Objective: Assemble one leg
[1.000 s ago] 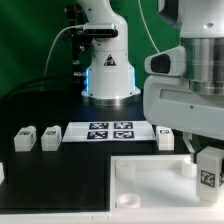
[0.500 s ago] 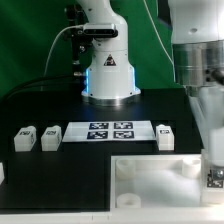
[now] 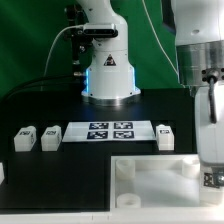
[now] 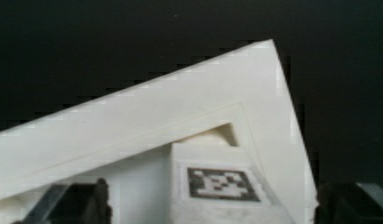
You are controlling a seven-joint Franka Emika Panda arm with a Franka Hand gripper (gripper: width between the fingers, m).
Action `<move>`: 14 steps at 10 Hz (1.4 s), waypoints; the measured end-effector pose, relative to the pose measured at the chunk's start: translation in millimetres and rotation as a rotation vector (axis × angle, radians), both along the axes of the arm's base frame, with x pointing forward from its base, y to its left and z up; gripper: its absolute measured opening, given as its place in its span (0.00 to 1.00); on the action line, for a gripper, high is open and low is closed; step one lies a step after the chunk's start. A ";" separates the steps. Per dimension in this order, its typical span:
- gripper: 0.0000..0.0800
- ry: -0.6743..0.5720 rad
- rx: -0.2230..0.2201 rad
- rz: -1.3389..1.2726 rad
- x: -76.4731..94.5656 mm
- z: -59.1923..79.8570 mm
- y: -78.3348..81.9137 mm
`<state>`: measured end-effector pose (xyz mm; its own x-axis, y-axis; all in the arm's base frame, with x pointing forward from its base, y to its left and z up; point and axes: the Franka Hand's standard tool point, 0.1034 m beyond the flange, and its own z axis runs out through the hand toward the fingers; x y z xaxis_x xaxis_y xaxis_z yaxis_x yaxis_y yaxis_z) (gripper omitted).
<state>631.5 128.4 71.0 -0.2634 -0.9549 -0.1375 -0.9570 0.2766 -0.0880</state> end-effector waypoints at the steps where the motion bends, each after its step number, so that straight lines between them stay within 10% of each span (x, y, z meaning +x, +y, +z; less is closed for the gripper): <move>1: 0.76 -0.016 -0.017 0.164 0.0 2.8 0.8; 11: 0.81 -0.102 -0.152 1.390 4.1 6.5 -23.8; 13: 0.48 -0.096 -0.147 1.337 4.1 6.4 -23.9; 14: 0.48 -0.090 -0.139 1.270 3.9 6.3 -23.6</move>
Offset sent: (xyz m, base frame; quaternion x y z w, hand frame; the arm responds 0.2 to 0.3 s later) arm 0.0000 0.0000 0.0000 0.0000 0.0000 -0.2667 0.9638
